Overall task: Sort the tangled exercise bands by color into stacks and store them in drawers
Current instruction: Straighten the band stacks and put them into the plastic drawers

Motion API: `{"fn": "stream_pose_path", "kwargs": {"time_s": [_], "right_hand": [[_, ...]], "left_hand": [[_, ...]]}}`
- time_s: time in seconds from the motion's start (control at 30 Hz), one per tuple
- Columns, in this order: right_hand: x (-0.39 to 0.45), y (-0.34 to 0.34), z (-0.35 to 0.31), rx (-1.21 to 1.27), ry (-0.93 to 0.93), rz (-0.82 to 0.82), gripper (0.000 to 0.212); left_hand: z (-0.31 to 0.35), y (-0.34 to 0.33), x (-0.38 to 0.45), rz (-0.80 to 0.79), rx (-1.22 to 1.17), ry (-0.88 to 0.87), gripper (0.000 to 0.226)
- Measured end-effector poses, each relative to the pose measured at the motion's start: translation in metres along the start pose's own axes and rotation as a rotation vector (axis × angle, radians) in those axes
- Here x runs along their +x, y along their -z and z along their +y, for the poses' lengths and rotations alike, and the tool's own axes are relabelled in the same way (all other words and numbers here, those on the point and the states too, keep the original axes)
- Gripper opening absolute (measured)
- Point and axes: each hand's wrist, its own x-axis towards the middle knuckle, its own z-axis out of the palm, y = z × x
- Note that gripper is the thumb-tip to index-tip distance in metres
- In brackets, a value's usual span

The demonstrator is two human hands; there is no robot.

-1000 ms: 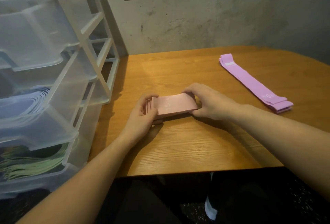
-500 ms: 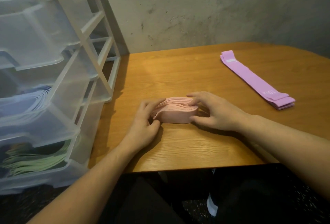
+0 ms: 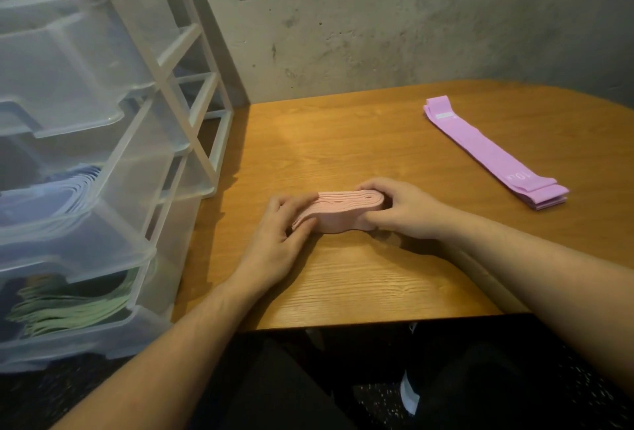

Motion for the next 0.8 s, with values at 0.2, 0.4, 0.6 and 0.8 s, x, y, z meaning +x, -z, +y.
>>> {"fn": "stream_pose_path", "kwargs": {"time_s": [0.2,0.4,0.6,0.8], "right_hand": [[0.006,0.003,0.000,0.152,-0.109,-0.028,0.051],[0.002,0.000,-0.006,0.064,-0.105,-0.072,0.037],[-0.019,0.015,-0.027,0.117,-0.046,0.058,0.034],[-0.032,0.034,-0.086,0.153,0.004,0.021,0.033]], "left_hand": [[0.006,0.016,0.002,-0.023,-0.122,0.203,0.078],[0.015,0.018,0.005,-0.094,-0.085,0.218,0.041],[0.047,0.033,0.008,-0.103,-0.172,0.216,0.040],[0.093,0.077,-0.004,-0.011,-0.305,0.192,0.062]]}}
